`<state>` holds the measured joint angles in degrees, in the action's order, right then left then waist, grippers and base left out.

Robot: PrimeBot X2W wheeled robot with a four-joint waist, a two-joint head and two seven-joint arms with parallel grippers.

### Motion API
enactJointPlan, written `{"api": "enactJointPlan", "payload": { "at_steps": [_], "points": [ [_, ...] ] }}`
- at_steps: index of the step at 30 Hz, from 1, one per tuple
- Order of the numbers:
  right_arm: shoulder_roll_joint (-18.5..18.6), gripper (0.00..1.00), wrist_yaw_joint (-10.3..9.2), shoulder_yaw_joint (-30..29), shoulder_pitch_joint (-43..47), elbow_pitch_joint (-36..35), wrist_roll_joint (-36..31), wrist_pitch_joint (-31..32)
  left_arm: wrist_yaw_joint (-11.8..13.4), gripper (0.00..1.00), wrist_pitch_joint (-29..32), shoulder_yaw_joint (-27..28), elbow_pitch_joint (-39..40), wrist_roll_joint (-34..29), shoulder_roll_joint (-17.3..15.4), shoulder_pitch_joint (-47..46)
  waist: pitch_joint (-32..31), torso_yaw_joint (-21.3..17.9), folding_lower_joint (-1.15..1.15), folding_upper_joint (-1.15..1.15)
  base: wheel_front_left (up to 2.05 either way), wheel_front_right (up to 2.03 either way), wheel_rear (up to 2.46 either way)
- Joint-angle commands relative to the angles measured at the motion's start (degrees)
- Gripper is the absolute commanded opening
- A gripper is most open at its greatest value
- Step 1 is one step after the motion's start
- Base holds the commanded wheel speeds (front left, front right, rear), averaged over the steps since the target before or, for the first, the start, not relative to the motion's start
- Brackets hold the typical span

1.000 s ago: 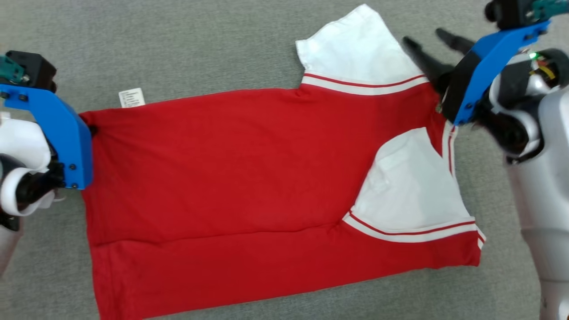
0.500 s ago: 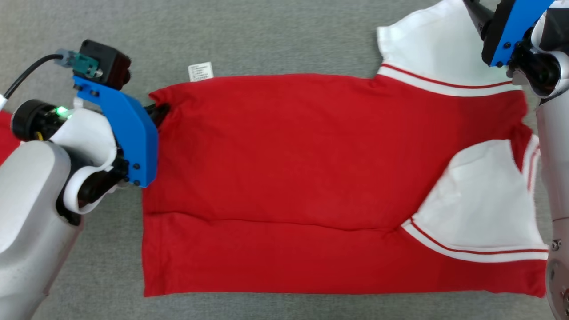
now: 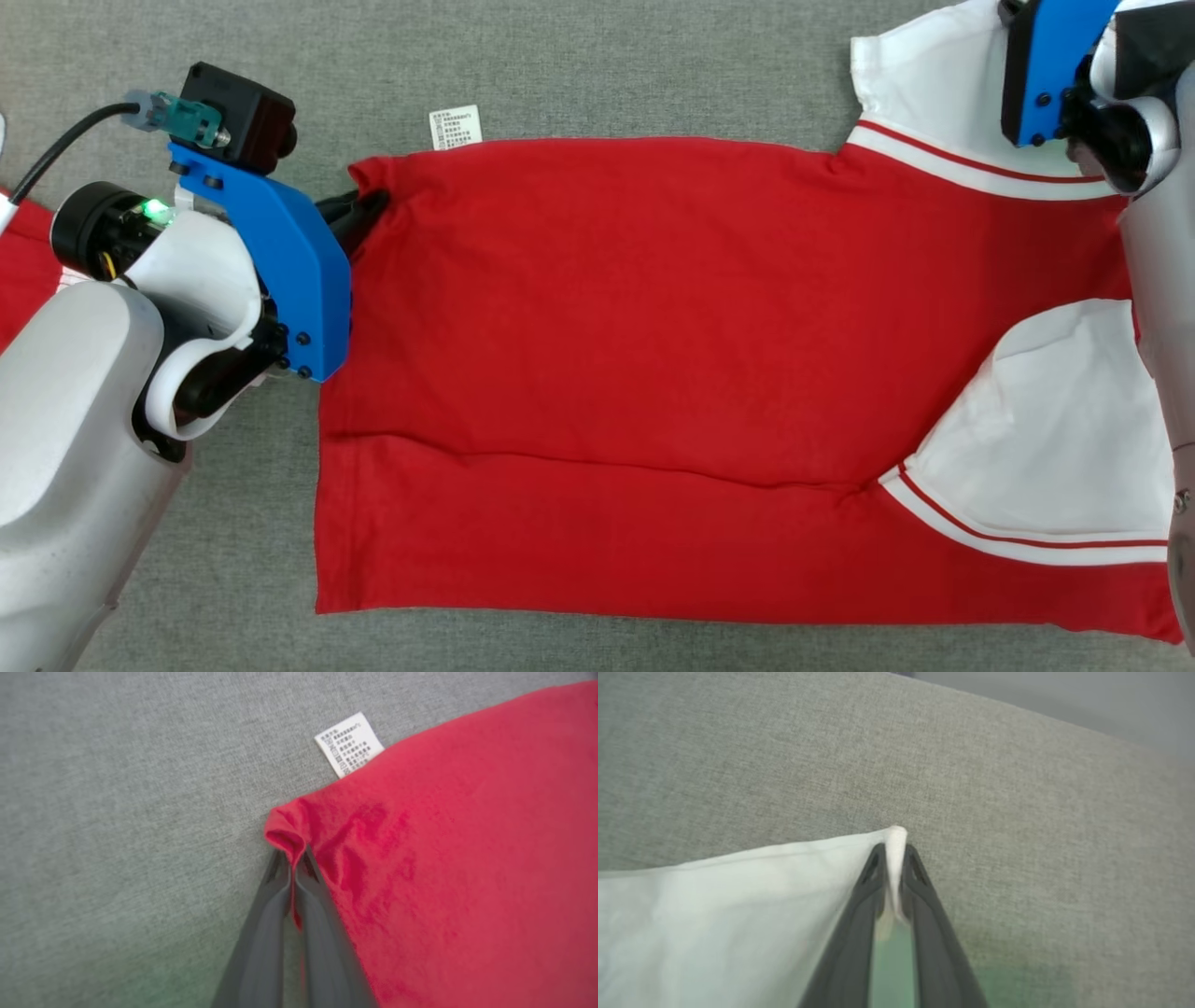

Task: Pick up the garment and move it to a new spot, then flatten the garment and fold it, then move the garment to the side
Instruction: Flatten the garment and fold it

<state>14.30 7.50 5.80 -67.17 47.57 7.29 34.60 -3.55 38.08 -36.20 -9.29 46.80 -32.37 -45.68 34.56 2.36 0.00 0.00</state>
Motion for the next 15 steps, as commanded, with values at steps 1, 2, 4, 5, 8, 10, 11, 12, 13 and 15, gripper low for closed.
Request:
{"api": "enactJointPlan", "payload": {
  "at_steps": [1, 2, 4, 5, 8, 10, 11, 12, 13, 15],
  "points": [
    [0.7, 0.00, -0.03, 0.6, 1.9, 1.1, 0.5, -0.3, 0.6, 0.00, -0.3, -0.8, -1.8, -0.8, 0.2, 1.1, -0.2, -0.3, 0.00, 0.00, 0.00, 0.00, 0.00],
    [0.9, 0.00, -0.03, 0.9, 1.8, 0.5, 1.0, -1.3, 0.8, 0.00, -1.2, -0.5, -2.0, -1.2, 0.2, 1.0, -0.4, -0.5, 0.00, 0.00, 0.00, 0.00, 0.00],
    [1.2, 0.00, -0.03, 1.2, 1.4, -0.8, 2.6, -4.1, 1.4, 0.00, -3.8, 0.4, -2.6, -2.1, 0.2, 0.9, -1.0, -0.8, 0.00, 0.00, 0.00, 0.00, 0.00],
    [1.2, 0.00, -0.01, 1.6, 1.4, -1.3, 3.3, -5.4, 1.6, 0.00, -5.2, 0.7, -3.1, -2.5, 0.3, 1.0, -1.5, -1.1, 0.00, 0.00, 0.00, 0.00, 0.00],
    [1.5, 0.00, -0.01, 2.9, 2.3, -2.3, 5.3, -8.9, 1.9, 0.00, -9.3, 1.6, -4.6, -3.3, 0.9, 1.2, -3.2, -1.7, 0.00, 0.00, 0.00, 0.00, 0.00],
    [2.1, 0.00, -0.01, 4.2, 3.3, -3.0, 7.2, -10.3, 1.7, 0.00, -11.9, 2.0, -5.4, -3.7, 1.2, 1.5, -4.7, -2.1, 0.00, 0.00, 0.00, 0.00, 0.00],
    [2.3, 0.00, -0.01, 5.0, 3.8, -3.6, 8.4, -10.8, 1.5, 0.00, -13.0, 2.1, -5.9, -3.7, 1.3, 1.9, -5.4, -2.2, 0.00, 0.00, 0.00, 0.00, 0.00],
    [2.5, 0.00, -0.01, 6.0, 4.5, -4.2, 9.6, -11.2, 1.1, 0.00, -14.0, 2.2, -6.4, -3.6, 1.3, 2.4, -6.2, -2.4, 0.00, 0.00, 0.00, 0.00, 0.00],
    [2.7, 0.00, -0.01, 6.7, 5.3, -4.9, 11.2, -11.7, 0.7, 0.00, -15.0, 2.1, -6.7, -3.5, 1.4, 3.1, -7.1, -2.6, 0.00, 0.00, 0.00, 0.00, 0.00],
    [3.8, 0.00, -0.01, 7.9, 7.4, -6.7, 13.9, -12.5, -0.5, 0.00, -16.3, 1.1, -7.1, -3.3, 1.6, 4.6, -9.0, -2.8, 0.00, 0.00, 0.00, 0.00, 0.00]
  ]
}}
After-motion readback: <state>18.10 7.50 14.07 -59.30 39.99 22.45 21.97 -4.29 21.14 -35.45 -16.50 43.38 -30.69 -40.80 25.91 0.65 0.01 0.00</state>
